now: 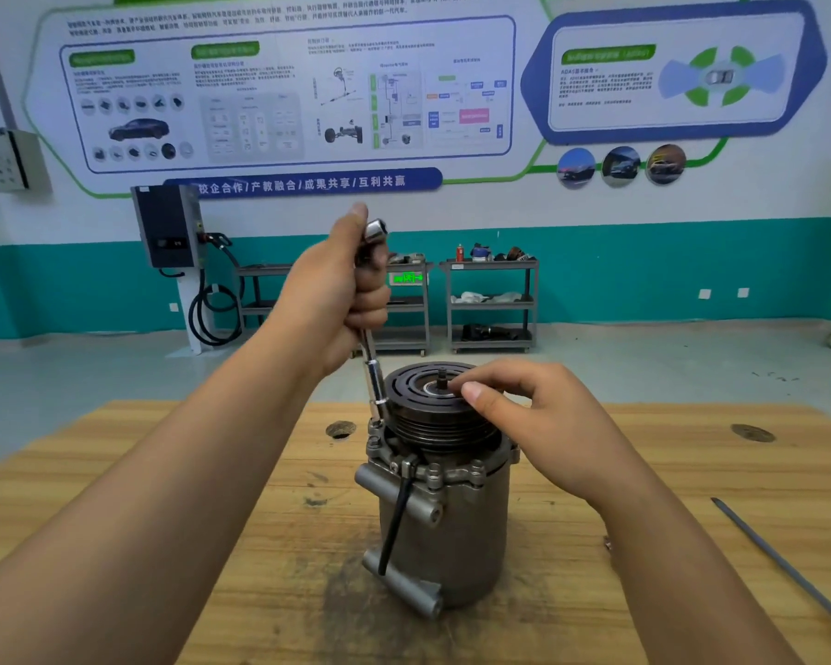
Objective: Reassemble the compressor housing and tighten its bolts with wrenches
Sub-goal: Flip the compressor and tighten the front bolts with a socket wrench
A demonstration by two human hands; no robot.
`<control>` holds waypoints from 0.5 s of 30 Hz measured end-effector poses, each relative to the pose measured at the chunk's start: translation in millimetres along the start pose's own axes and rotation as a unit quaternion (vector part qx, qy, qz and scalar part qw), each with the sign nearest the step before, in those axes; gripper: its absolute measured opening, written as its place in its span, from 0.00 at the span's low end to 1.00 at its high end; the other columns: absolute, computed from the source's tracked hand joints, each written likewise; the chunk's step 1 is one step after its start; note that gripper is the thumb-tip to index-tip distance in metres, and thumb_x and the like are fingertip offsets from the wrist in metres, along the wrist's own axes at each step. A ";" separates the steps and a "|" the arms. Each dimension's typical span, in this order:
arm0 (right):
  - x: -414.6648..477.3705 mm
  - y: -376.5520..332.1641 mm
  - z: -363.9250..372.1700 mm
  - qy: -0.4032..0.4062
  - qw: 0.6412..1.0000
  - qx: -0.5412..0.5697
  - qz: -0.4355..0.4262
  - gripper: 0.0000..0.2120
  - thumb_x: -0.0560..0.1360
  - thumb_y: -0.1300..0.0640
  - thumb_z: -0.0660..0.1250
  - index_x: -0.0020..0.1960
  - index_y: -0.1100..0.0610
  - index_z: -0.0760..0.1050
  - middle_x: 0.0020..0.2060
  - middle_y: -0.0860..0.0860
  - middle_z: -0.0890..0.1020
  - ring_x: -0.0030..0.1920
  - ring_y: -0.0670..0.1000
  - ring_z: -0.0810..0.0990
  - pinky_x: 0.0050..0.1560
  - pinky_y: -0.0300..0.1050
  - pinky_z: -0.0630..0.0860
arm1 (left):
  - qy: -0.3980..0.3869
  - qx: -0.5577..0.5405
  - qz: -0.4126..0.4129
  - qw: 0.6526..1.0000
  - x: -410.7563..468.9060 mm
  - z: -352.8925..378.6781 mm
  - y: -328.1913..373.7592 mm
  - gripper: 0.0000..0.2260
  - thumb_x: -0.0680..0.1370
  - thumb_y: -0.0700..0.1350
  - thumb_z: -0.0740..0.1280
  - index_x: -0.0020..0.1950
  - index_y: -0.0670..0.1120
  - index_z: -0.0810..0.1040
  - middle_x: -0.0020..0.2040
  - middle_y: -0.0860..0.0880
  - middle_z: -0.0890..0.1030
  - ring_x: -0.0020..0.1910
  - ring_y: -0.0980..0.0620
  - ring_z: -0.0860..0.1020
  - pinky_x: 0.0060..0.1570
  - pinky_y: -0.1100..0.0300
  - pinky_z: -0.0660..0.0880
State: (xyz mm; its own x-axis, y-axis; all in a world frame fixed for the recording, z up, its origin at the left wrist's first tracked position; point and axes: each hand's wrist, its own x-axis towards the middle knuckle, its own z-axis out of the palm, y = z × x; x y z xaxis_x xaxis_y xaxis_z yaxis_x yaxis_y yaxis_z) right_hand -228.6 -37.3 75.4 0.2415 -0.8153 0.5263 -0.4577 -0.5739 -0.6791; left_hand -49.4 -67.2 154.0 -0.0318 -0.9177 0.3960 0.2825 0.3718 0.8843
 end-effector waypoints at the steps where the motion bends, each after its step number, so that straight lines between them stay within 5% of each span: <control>1: 0.2 -0.4 0.3 -0.002 1.000 -0.012 -0.001 0.07 0.77 0.51 0.63 0.50 0.43 0.79 0.45 0.35 0.79 0.50 0.30 0.73 0.42 0.22 0.69 | 0.010 0.003 0.015 1.000 -6.2 4.4 -2.9 0.21 0.81 0.56 0.54 0.32 0.46 0.68 0.21 0.55 0.57 0.19 0.58 0.53 0.18 0.68 0.52; 7: 0.3 -2.3 1.3 -0.001 0.998 -0.056 -0.016 0.09 0.77 0.53 0.64 0.53 0.49 0.80 0.48 0.41 0.81 0.50 0.37 0.75 0.46 0.26 0.69 | 0.013 0.013 0.071 0.997 -46.1 29.2 -38.1 0.18 0.82 0.54 0.54 0.40 0.44 0.73 0.22 0.56 0.63 0.21 0.59 0.60 0.23 0.66 0.62; 15: 2.3 0.2 0.6 -0.007 0.997 -0.069 -0.030 0.08 0.76 0.53 0.64 0.52 0.50 0.80 0.48 0.44 0.80 0.50 0.40 0.75 0.47 0.27 0.67 | 0.037 0.071 0.080 0.994 -48.7 38.7 -36.3 0.17 0.82 0.52 0.53 0.40 0.45 0.73 0.23 0.56 0.63 0.23 0.58 0.61 0.28 0.61 0.60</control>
State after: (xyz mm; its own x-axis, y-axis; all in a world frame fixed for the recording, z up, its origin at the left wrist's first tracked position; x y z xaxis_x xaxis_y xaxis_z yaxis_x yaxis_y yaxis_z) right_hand -227.5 -39.3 76.1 0.2841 -0.7812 0.5558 -0.5545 -0.6068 -0.5695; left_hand -95.2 -30.6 112.3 0.0745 -0.8516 0.5189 0.1409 0.5241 0.8399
